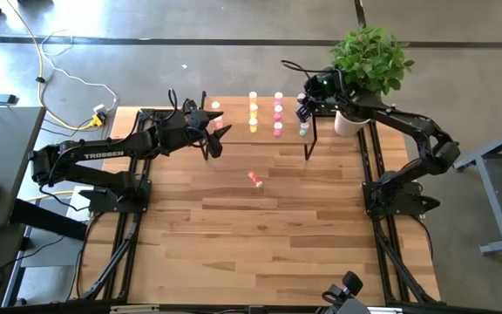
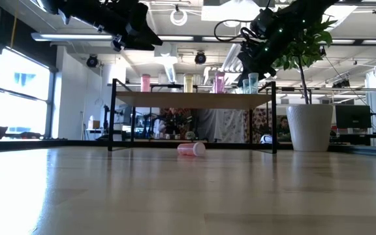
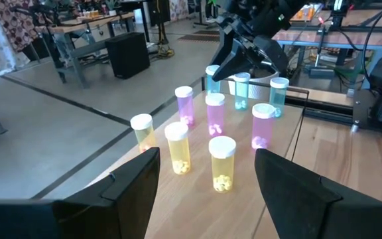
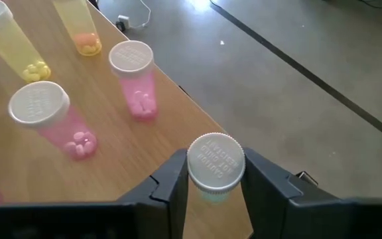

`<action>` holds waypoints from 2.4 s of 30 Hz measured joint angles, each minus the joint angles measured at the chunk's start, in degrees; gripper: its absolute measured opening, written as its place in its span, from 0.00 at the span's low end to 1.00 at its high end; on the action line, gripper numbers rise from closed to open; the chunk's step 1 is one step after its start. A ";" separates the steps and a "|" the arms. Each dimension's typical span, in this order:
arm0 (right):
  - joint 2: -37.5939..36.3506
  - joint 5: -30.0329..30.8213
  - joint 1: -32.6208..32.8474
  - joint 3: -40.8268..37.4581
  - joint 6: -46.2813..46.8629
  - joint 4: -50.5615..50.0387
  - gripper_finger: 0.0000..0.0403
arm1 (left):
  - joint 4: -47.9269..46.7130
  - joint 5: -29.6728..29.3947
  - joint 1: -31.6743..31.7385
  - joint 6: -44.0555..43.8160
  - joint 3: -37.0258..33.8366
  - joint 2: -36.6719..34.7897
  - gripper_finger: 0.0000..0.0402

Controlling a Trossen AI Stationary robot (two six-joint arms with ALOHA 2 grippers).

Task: Pick and place medicine bottles onto shelf by color
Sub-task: Put the blue pill bottle on the shelf aligned with the blue pill bottles

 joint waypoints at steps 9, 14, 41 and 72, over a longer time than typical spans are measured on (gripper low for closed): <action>0.00 -0.17 0.00 -0.02 0.91 -0.24 0.29 | 0.02 -0.02 0.01 -0.04 0.00 0.00 0.59; 0.00 -0.17 0.00 -0.02 0.91 -0.24 0.29 | 0.02 0.00 0.00 -0.11 0.00 0.00 0.59; 0.04 1.34 0.02 1.86 1.34 -3.66 0.29 | 0.04 0.00 0.02 0.01 0.00 0.00 0.59; 0.13 2.63 0.86 1.92 7.29 -2.60 0.29 | 0.04 1.09 0.00 -0.07 0.00 0.00 0.59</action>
